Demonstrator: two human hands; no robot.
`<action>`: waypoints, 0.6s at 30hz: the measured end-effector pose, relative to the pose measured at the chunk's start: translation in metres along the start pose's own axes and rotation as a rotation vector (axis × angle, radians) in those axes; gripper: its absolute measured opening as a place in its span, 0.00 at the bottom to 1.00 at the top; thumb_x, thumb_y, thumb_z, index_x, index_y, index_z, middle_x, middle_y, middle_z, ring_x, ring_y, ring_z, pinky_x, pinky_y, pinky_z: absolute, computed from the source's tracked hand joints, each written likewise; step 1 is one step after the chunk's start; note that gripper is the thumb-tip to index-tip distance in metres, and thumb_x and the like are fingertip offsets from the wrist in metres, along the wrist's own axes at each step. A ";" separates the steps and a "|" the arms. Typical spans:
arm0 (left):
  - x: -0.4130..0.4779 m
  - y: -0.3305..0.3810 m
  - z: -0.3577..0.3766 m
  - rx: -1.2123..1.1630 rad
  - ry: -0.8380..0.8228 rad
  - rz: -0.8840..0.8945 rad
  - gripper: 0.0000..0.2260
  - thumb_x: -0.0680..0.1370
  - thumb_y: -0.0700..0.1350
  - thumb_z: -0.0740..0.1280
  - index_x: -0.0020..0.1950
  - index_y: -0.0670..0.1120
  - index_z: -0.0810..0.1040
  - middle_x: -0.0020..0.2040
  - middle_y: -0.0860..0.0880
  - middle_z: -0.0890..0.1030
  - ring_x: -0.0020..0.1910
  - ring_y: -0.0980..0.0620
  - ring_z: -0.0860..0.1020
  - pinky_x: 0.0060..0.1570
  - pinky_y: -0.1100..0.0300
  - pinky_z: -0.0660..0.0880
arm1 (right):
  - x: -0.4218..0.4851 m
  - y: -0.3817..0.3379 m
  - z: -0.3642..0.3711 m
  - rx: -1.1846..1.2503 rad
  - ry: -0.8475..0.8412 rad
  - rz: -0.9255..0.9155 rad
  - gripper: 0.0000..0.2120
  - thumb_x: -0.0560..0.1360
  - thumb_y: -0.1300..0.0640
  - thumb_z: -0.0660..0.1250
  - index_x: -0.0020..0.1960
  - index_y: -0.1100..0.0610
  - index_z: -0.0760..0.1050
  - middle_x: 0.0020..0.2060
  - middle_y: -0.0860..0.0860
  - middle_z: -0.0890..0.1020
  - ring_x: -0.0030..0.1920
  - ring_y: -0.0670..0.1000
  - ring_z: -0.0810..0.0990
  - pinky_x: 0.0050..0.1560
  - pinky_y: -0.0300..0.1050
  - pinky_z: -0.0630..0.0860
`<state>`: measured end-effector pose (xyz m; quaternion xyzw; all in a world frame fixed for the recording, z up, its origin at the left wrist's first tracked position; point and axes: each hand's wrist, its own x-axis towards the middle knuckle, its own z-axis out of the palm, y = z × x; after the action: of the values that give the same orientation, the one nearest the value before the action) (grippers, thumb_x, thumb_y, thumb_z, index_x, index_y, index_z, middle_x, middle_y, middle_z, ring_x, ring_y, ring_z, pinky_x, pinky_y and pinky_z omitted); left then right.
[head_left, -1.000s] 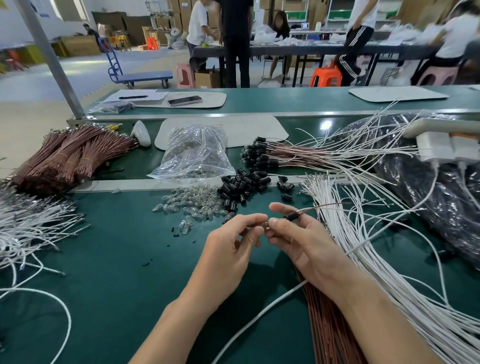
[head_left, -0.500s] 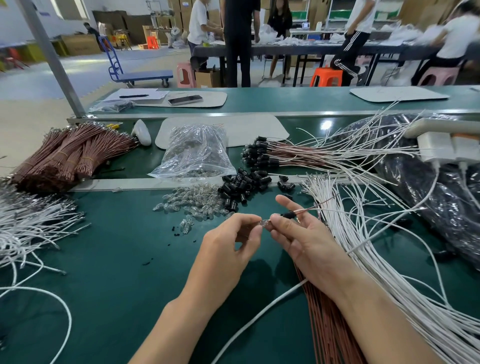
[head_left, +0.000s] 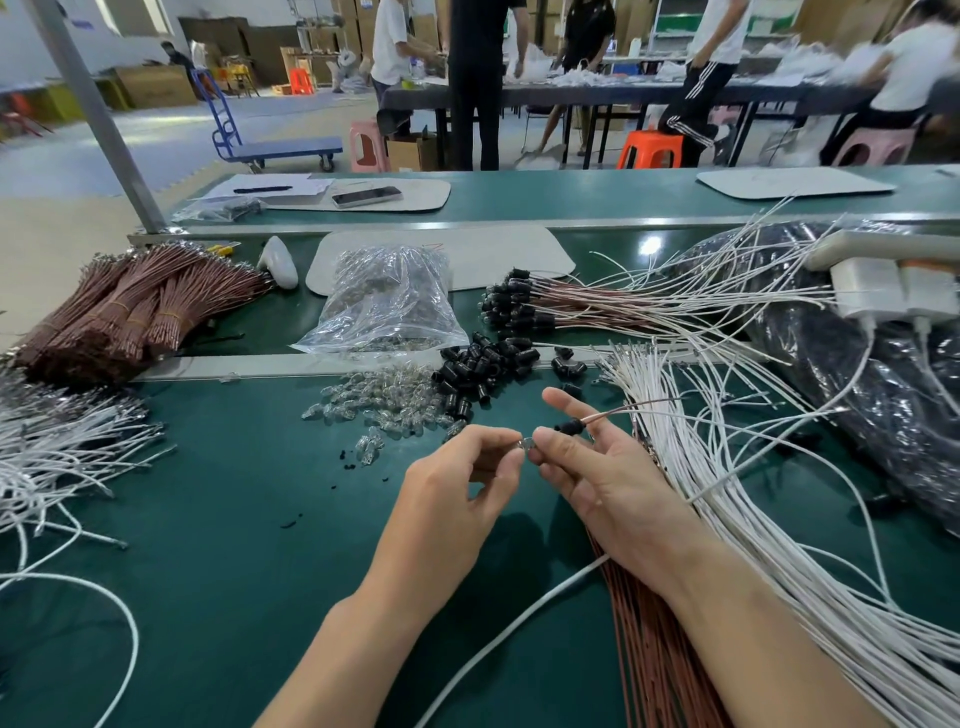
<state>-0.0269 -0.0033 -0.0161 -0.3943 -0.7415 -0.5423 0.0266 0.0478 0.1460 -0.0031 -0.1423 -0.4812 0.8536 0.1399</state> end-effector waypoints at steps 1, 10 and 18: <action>0.000 0.001 0.000 0.000 -0.004 -0.002 0.07 0.80 0.43 0.70 0.54 0.54 0.79 0.45 0.60 0.84 0.46 0.62 0.83 0.49 0.71 0.76 | 0.000 0.000 -0.001 0.001 -0.005 0.002 0.28 0.69 0.63 0.74 0.68 0.55 0.73 0.38 0.53 0.85 0.41 0.48 0.85 0.41 0.36 0.80; 0.000 0.000 -0.002 -0.018 -0.034 -0.034 0.08 0.80 0.44 0.70 0.54 0.57 0.79 0.46 0.60 0.84 0.48 0.64 0.83 0.50 0.71 0.76 | 0.002 0.004 -0.004 -0.011 -0.007 -0.023 0.31 0.68 0.63 0.73 0.70 0.55 0.71 0.36 0.52 0.83 0.40 0.48 0.85 0.43 0.36 0.80; 0.002 0.001 -0.003 -0.028 -0.035 -0.030 0.10 0.79 0.46 0.69 0.52 0.63 0.77 0.47 0.64 0.84 0.47 0.61 0.83 0.51 0.66 0.78 | 0.002 0.004 -0.004 -0.070 0.000 -0.056 0.38 0.64 0.58 0.78 0.72 0.51 0.69 0.39 0.53 0.83 0.42 0.47 0.84 0.45 0.36 0.79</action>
<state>-0.0283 -0.0046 -0.0132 -0.3931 -0.7399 -0.5459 0.0000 0.0473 0.1476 -0.0091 -0.1337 -0.5145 0.8321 0.1586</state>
